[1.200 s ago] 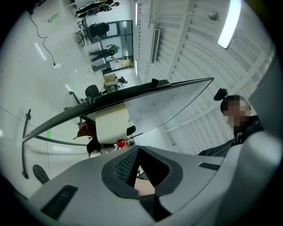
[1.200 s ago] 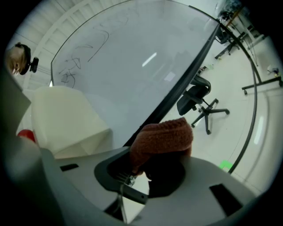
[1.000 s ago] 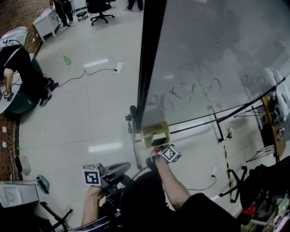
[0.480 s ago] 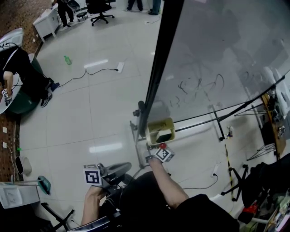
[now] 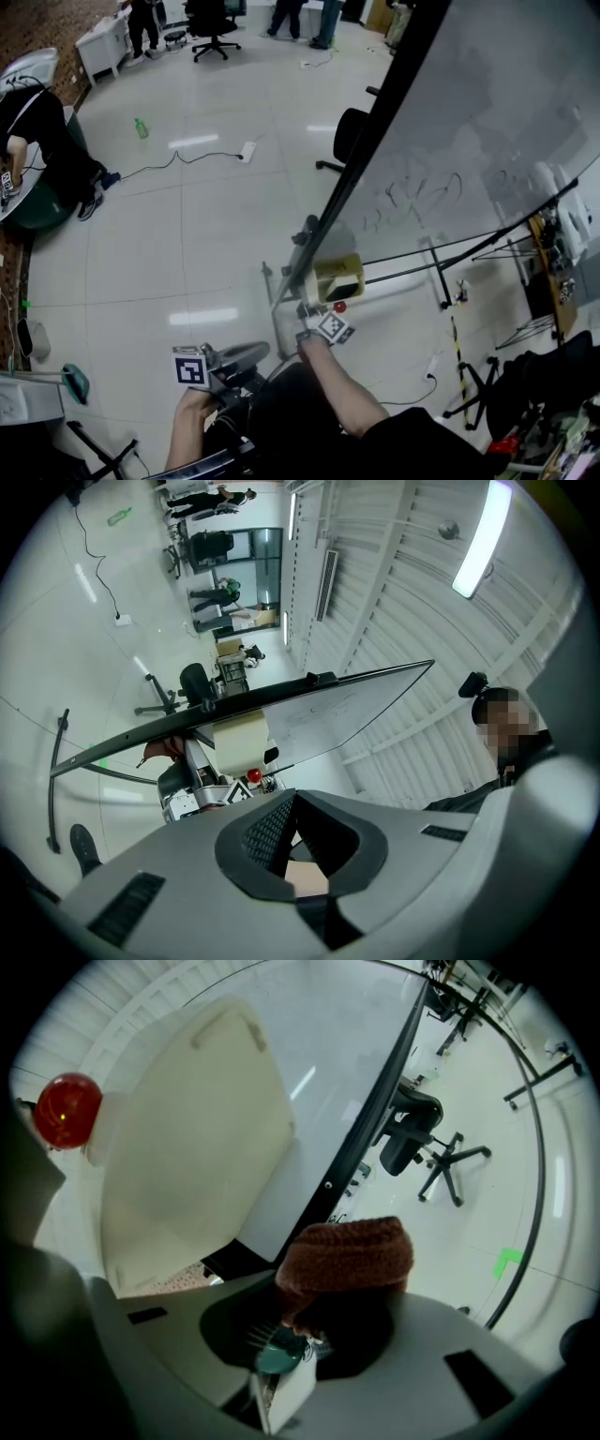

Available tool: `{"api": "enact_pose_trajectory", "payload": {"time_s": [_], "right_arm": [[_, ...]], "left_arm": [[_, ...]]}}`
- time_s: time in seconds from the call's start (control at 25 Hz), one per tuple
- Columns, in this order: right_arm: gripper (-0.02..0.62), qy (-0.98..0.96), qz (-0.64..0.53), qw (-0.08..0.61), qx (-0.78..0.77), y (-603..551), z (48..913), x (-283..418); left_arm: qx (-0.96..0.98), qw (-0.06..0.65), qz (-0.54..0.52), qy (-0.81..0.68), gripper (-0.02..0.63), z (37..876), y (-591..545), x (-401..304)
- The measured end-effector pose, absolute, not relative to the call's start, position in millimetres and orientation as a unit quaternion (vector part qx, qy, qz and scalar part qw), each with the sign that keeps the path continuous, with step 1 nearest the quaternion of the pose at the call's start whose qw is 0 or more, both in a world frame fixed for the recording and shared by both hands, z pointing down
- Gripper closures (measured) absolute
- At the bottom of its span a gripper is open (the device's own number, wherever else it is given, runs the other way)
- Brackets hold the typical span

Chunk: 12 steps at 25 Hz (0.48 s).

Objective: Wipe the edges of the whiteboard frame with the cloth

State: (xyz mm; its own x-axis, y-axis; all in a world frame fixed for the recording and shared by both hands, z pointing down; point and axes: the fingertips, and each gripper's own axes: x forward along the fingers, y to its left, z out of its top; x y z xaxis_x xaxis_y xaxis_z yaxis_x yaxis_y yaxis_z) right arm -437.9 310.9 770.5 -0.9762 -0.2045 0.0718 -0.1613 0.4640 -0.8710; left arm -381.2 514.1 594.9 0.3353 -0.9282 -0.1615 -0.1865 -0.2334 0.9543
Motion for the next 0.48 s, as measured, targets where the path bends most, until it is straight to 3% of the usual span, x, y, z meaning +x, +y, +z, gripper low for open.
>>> {"api": "enact_pose_trajectory", "payload": {"time_s": [0.36,0.48], "right_arm": [[0.506,0.853,-0.51,0.007,-0.111,332.6,763.7,-426.3],[0.506,0.843,-0.53,-0.029,-0.087,367.3,768.1,-425.8]], "left_arm": [[0.67,0.437,-0.428,-0.422,0.609,588.4,537.7,-394.3],[0.665,0.432,-0.437,-0.424,0.609,585.5,539.4,-399.0]]}}
